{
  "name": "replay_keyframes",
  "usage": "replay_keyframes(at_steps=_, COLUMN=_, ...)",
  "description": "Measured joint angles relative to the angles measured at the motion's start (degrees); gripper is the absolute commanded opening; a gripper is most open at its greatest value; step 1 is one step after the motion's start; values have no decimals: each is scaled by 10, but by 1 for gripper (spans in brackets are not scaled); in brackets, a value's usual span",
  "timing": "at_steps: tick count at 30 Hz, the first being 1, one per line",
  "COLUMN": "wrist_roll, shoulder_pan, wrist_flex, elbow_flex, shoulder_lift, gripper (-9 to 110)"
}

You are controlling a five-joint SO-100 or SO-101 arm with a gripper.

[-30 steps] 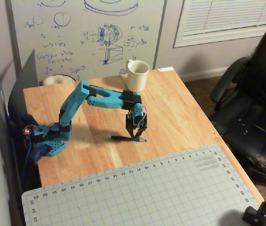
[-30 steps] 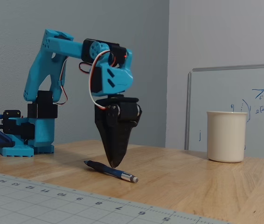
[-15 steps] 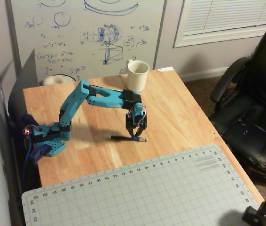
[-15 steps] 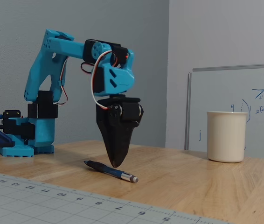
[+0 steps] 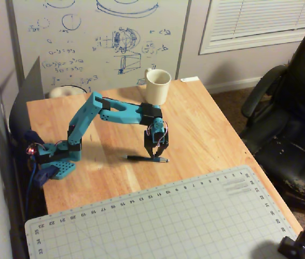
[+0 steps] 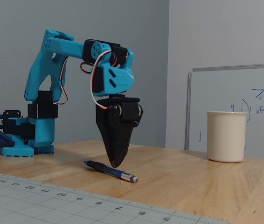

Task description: Touch the pen.

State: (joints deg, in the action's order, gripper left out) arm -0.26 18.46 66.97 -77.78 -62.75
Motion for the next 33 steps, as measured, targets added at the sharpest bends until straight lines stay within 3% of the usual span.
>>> replay_keyframes(at_steps=33, wrist_roll=0, shoulder_pan=-4, wrist_flex=0, elbow_flex=17, shoulder_lift=26, gripper=1)
